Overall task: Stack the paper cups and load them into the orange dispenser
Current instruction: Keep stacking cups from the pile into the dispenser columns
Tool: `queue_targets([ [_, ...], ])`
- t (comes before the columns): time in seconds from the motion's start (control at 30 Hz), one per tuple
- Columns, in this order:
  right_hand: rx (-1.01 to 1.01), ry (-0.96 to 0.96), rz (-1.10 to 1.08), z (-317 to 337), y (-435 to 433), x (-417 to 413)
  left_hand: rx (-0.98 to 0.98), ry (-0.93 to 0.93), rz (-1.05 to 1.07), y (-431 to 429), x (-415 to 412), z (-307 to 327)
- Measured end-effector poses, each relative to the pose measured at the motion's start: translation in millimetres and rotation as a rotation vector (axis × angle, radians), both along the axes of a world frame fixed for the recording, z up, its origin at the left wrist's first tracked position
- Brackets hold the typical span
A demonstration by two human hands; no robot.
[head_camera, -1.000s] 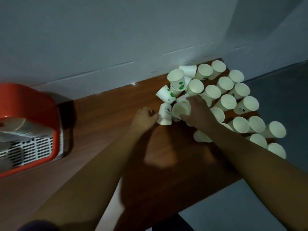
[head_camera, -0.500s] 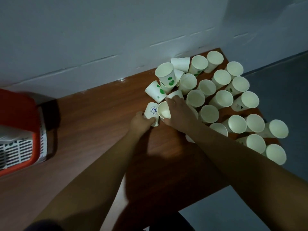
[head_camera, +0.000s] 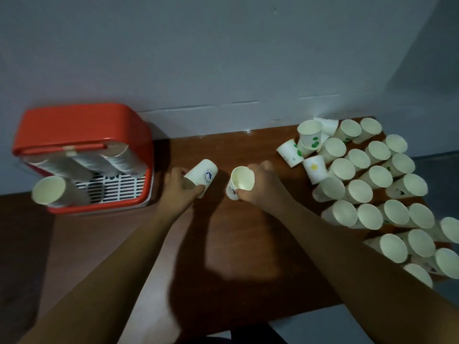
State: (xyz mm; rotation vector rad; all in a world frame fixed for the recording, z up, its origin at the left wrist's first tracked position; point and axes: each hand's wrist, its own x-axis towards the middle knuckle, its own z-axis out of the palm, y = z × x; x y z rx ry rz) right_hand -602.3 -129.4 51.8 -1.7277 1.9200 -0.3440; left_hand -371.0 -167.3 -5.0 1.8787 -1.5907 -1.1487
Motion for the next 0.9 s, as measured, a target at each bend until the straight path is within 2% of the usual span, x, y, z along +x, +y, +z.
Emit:
queue_targets([
  [0.2, 0.001, -0.052, 0.083, 25, 4, 110, -0.119, 0.125, 0.028, 28, 123, 42],
  [0.47, -0.039, -0.127, 0.173, 42, -6, 231, -0.256, 0.130, 0.191, 44, 271, 76],
  [0.63, -0.058, -0.141, 0.169, 41, -16, 276, -0.313, -0.051, 0.288, 31, 332, 71],
  [0.77, -0.054, -0.147, 0.144, 38, -24, 296, -0.262, -0.190, 0.150, 10, 341, 60],
  [0.9, -0.041, -0.128, 0.117, 29, -30, 307, -0.254, -0.374, -0.079, -11, 332, 40],
])
